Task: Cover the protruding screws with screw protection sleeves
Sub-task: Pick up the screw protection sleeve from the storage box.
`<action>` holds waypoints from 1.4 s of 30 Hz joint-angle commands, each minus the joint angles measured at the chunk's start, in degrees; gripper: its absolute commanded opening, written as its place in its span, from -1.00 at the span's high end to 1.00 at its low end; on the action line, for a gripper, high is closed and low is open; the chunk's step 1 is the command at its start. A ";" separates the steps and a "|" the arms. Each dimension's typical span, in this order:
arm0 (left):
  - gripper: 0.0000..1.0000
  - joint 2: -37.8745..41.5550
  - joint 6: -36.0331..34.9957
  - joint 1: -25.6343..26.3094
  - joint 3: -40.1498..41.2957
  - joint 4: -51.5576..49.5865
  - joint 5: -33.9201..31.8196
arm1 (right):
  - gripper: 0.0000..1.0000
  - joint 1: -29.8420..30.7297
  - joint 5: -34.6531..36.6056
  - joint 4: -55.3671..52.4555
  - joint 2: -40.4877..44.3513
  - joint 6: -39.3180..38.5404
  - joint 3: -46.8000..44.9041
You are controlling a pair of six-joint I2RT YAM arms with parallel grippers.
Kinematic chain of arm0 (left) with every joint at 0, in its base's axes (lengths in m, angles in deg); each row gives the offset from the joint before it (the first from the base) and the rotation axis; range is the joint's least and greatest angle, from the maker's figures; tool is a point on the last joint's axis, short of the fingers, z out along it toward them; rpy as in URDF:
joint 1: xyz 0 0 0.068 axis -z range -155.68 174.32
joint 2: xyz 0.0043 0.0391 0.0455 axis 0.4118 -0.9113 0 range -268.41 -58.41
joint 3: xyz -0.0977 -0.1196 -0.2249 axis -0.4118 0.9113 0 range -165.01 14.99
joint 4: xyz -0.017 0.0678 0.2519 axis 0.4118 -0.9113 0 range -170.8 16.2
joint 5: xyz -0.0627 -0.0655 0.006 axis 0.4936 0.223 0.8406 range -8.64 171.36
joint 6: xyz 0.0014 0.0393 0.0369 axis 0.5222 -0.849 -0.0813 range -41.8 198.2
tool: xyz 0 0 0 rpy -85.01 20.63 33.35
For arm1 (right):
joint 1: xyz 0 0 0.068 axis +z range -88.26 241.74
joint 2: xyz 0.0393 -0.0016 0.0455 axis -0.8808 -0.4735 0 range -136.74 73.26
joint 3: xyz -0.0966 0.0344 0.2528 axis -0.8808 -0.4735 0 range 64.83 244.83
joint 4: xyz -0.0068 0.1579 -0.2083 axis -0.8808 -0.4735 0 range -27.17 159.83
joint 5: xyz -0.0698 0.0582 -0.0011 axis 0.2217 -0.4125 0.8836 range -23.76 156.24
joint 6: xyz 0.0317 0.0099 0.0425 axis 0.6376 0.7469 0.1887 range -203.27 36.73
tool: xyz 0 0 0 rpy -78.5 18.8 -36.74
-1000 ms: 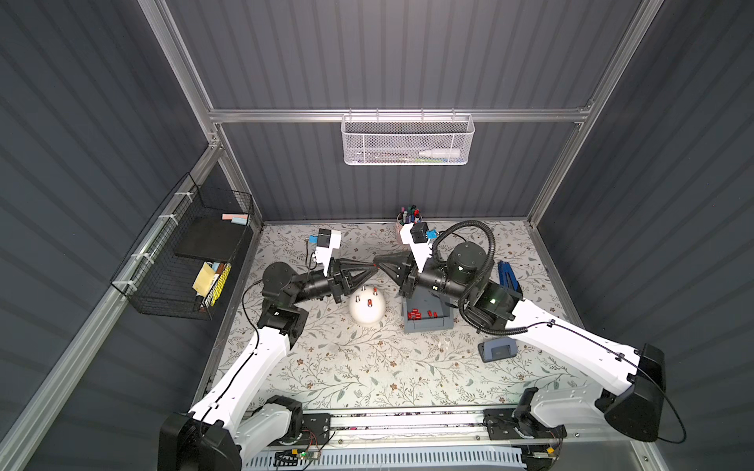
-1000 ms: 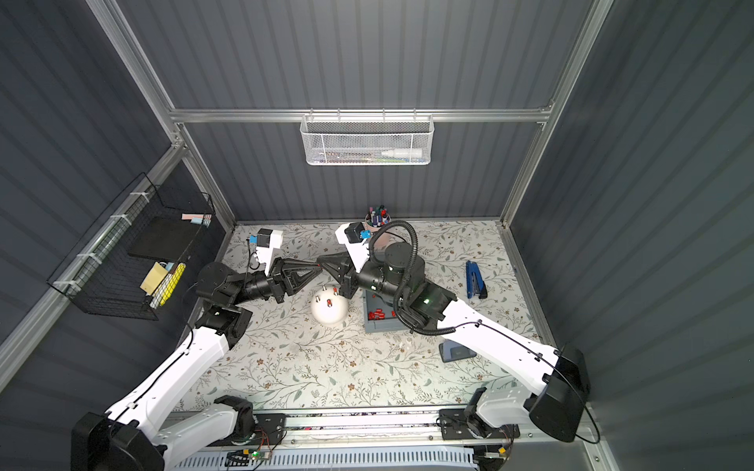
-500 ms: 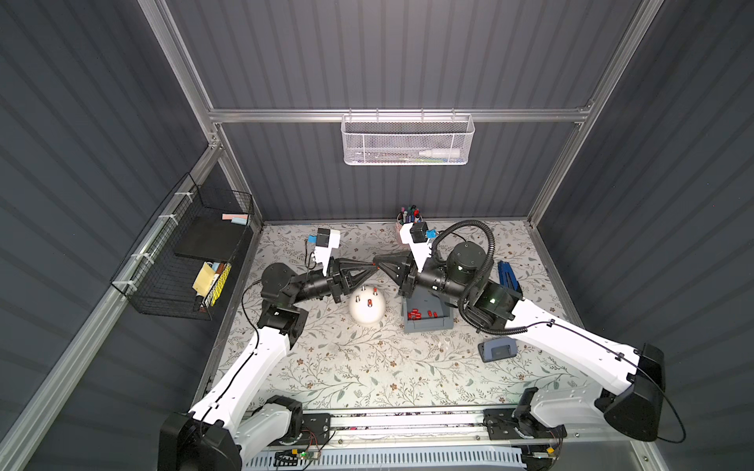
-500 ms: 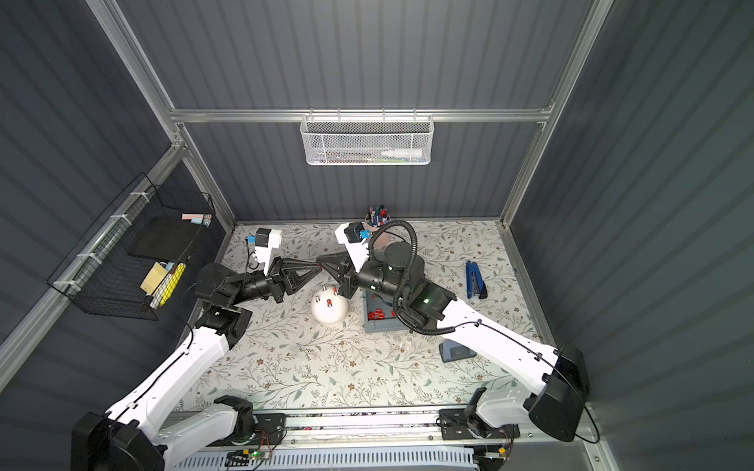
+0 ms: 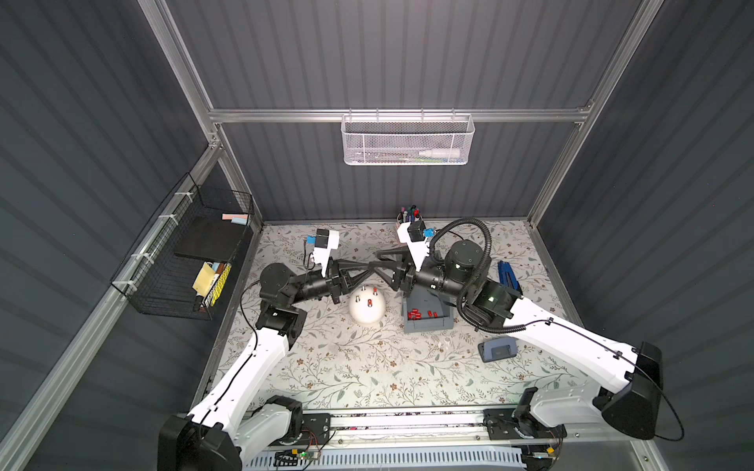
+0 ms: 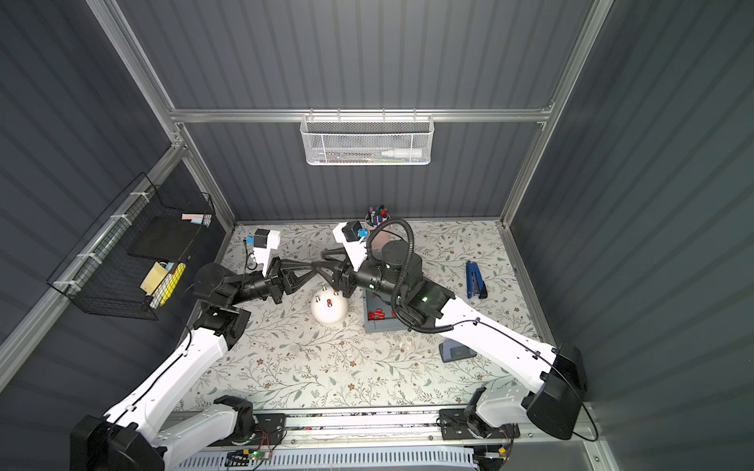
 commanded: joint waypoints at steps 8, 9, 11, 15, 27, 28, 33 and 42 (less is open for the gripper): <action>1.00 8.92 -49.37 -0.18 -8.19 -63.37 6.27 | 0.27 -2.70 -7.37 -20.46 2.32 -7.65 10.32; 1.00 8.93 -50.22 -0.18 -8.51 -64.63 6.40 | 0.32 -2.74 -8.23 -22.53 1.87 -8.60 11.30; 1.00 8.78 -50.80 -0.18 -8.56 -65.05 6.55 | 0.39 -2.74 -9.95 -25.35 1.17 -10.08 12.77; 1.00 8.36 -50.85 -0.15 -8.65 -65.17 7.22 | 0.48 -2.74 -14.20 -31.33 -0.63 -12.42 15.96; 1.00 7.95 -52.08 -0.44 -8.58 -66.61 4.41 | 0.44 -0.32 -18.11 -47.26 -6.56 -19.59 22.48; 1.00 7.95 -52.12 -0.54 -8.57 -66.65 4.26 | 0.44 -0.03 -18.15 -47.83 -6.83 -19.94 22.77; 1.00 7.70 -51.99 -0.70 -8.32 -66.41 3.61 | 0.50 0.70 -17.41 -50.75 -8.36 -21.88 23.76; 1.00 6.97 -50.16 -0.79 -7.87 -64.06 4.04 | 0.46 1.13 -16.49 -53.78 -9.94 -23.16 24.80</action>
